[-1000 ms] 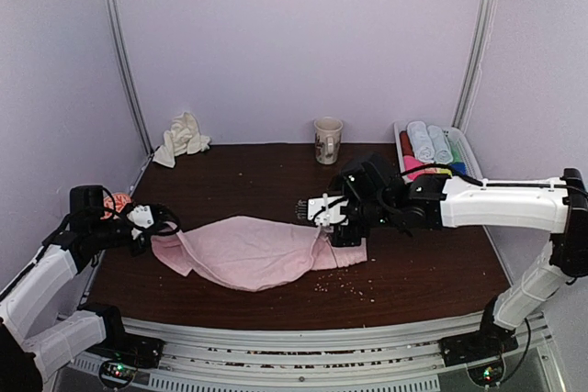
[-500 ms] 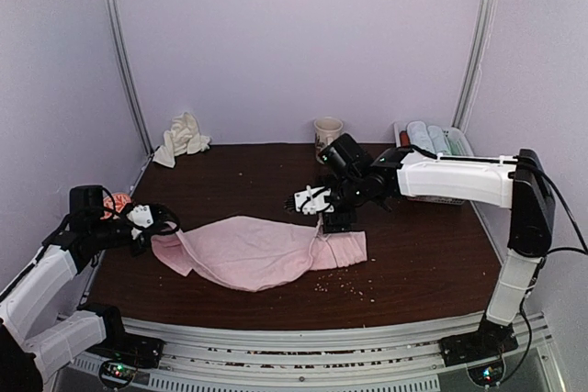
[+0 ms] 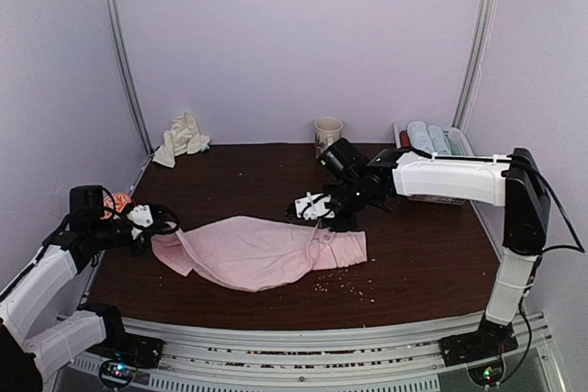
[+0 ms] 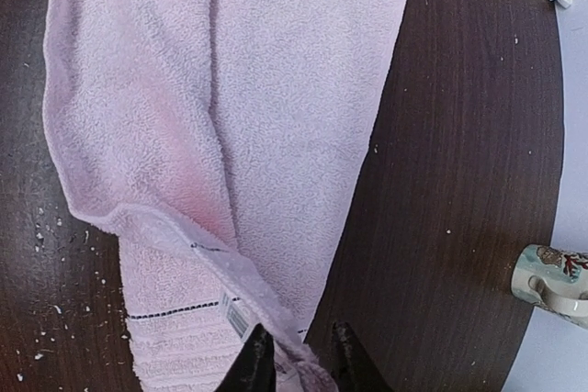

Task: Roll the towels
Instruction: Pick up the towel from the center of the board.

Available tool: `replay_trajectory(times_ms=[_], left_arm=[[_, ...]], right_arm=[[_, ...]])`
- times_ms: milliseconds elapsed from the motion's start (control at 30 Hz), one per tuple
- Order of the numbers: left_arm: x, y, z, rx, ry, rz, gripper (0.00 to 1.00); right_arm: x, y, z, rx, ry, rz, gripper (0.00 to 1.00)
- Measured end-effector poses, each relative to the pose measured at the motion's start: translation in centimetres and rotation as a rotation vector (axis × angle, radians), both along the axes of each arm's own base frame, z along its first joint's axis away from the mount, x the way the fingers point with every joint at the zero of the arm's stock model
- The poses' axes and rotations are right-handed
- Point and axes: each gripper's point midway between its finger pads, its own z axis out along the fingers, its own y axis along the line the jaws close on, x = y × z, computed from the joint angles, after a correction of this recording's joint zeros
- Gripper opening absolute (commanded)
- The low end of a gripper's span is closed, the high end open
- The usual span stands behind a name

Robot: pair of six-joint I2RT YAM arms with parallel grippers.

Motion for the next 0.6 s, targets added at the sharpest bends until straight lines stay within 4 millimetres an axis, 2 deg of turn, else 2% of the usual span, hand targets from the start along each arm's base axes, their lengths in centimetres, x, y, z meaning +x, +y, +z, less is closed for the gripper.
replay_trajectory(times_ms=[200, 467, 533, 600], left_arm=[[0.0, 0.0, 0.0, -0.006, 0.005, 0.001, 0.00], [0.1, 0.0, 0.2, -0.027, 0.023, 0.020, 0.00], [0.4, 0.1, 0.7, -0.031, 0.025, 0.028, 0.00], [0.9, 0.1, 1.9, -0.036, 0.012, 0.033, 0.00]], right_arm=[[0.3, 0.0, 0.4, 0.002, -0.012, -0.009, 0.00], [0.9, -0.4, 1.4, 0.034, -0.017, -0.106, 0.00], [1.4, -0.7, 2.7, 0.074, -0.025, -0.176, 0.00], [2.1, -1.1, 5.0, 0.143, -0.050, -0.276, 0.00]])
